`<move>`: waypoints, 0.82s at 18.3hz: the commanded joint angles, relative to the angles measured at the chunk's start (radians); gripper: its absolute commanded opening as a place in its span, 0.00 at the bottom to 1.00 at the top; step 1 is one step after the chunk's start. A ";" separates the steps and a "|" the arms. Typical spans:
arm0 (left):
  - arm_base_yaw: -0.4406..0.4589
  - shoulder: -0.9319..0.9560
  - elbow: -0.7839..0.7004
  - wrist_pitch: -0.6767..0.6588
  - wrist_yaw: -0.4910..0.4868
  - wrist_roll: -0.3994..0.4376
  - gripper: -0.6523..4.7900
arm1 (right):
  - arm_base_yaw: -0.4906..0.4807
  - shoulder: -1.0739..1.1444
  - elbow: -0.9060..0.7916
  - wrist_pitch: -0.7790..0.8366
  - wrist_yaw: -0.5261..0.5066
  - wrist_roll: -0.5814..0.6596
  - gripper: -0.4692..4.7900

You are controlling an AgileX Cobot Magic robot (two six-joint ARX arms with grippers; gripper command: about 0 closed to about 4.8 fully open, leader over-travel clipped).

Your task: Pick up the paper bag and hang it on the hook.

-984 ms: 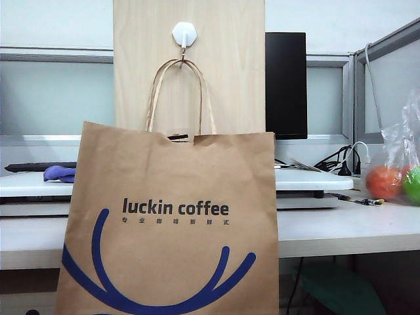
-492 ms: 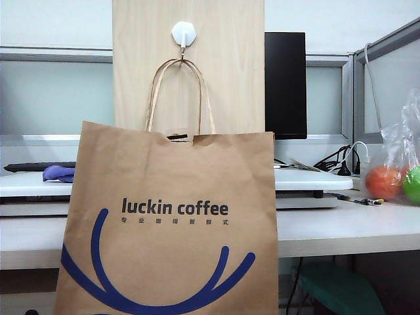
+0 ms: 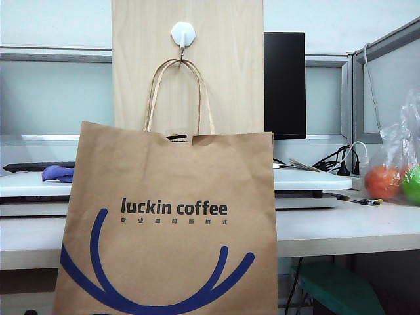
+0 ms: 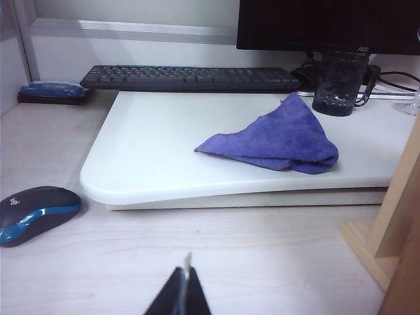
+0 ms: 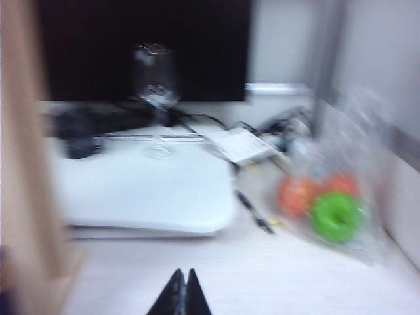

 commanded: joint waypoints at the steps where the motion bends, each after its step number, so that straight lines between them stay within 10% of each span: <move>1: -0.001 0.000 0.002 0.006 0.004 0.001 0.11 | -0.139 -0.001 -0.157 0.222 -0.104 0.030 0.08; 9: -0.001 0.000 0.002 0.005 0.004 0.002 0.11 | -0.533 -0.003 -0.288 0.240 -0.494 0.020 0.08; 15: -0.001 0.000 0.002 0.006 0.004 0.002 0.11 | -0.560 -0.019 -0.288 0.228 -0.492 0.014 0.08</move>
